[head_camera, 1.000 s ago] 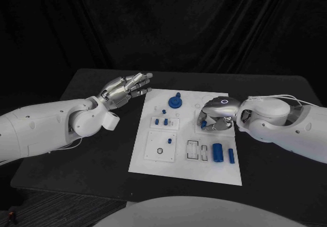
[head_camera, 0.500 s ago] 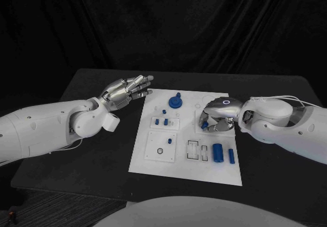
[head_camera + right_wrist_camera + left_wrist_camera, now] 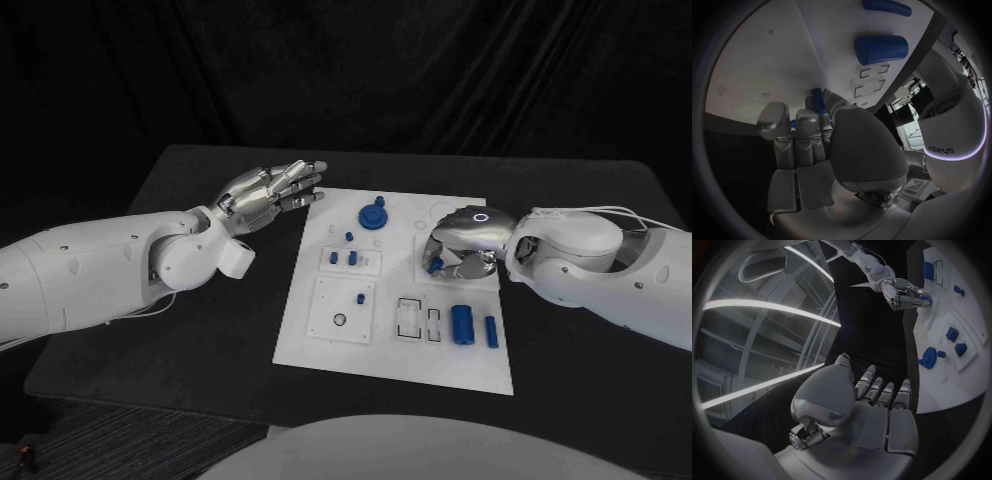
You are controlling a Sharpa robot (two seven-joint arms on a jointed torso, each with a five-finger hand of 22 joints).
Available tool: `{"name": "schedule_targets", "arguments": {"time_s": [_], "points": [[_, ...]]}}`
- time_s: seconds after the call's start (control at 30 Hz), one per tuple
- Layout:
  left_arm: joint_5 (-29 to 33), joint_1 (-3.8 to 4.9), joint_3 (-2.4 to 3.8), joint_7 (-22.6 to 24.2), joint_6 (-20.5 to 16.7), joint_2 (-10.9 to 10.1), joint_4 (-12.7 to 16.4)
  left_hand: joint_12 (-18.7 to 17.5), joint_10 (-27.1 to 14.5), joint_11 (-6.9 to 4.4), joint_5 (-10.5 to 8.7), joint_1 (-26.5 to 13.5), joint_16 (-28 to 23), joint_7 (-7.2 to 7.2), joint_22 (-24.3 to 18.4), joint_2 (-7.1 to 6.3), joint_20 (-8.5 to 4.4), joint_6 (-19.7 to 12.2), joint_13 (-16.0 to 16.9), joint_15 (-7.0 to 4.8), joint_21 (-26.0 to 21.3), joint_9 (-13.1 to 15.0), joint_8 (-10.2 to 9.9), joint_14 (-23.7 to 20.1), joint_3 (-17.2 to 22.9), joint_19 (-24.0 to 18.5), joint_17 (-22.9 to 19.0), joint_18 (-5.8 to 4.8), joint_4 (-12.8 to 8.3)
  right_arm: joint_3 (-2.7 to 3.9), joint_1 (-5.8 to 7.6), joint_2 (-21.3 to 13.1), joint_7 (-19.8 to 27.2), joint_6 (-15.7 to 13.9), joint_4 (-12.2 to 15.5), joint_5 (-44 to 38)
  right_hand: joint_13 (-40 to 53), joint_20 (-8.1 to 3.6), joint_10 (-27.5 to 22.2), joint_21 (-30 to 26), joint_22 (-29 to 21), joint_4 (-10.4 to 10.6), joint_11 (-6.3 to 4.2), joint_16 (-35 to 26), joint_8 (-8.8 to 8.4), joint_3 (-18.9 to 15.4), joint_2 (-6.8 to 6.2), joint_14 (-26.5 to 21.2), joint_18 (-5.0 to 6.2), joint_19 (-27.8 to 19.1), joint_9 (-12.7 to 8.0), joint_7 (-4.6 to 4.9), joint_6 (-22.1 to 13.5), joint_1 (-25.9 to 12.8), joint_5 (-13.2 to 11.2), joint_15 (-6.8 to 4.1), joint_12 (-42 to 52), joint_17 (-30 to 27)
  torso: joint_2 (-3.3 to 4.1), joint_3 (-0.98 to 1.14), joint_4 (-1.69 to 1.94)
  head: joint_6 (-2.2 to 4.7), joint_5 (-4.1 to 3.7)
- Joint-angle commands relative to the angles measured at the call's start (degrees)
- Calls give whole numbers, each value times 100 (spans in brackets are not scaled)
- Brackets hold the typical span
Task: Assemble the parts on the task board
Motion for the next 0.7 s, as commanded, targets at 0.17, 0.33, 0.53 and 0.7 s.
{"name": "schedule_targets", "arguments": {"time_s": [0.17, 0.33, 0.53, 0.7], "points": [[-7, -15, 4, 45, 90, 8, -2, 3, 8, 7, 39, 55, 33, 32, 7, 9, 7, 5, 2, 26, 33, 6, 27, 0, 33, 45, 11, 84, 4, 0, 113, -82, -180, -281, 202, -29, 49, -42, 220, -33, 697, -37, -163, -39, 20, 51, 21, -20, 105, -24, 15, -4, 40, 110, -30, -45, 12, -36, -1, -1, 1, 0, 31], [-7, -15, 4, 41, 85, 11, -3, 3, 8, 7, 39, 55, 33, 32, 7, 9, 7, 5, 2, 26, 33, 6, 27, 0, 33, 45, 11, 84, 4, 0, 276, -126, -271, -243, 399, -29, 48, -43, 222, -39, 697, -50, -161, -47, 14, 57, 20, -23, 105, -26, 18, 1, 35, 124, -27, -45, 10, -45, -2, 0, 0, 0, 42], [-7, -16, 4, 32, 83, 19, -19, 7, 10, 11, 46, 58, 35, 35, 8, 14, 7, 5, 3, 31, 34, 6, 29, 1, 37, 48, 11, 82, 2, 1, 540, -76, -533, 32, 777, -29, 37, -45, 215, -296, 640, -76, -143, -141, -77, 79, -54, -34, 145, -77, 6, 30, -70, 114, 276, -37, -20, -170, -3, -3, -4, 0, 70], [-7, -18, 4, 29, 91, 50, -40, 5, 7, 13, 49, 60, 34, 36, 7, 18, 7, 4, 3, 33, 34, 6, 30, 1, 39, 48, 11, 81, 2, 2, 698, 206, -668, 380, 1052, -29, 37, -49, 236, -379, 622, -124, -151, -199, -81, 116, -72, -43, 160, -89, 15, 26, -43, 149, 376, -43, -24, -242, -8, -5, -3, 0, 67]]}}
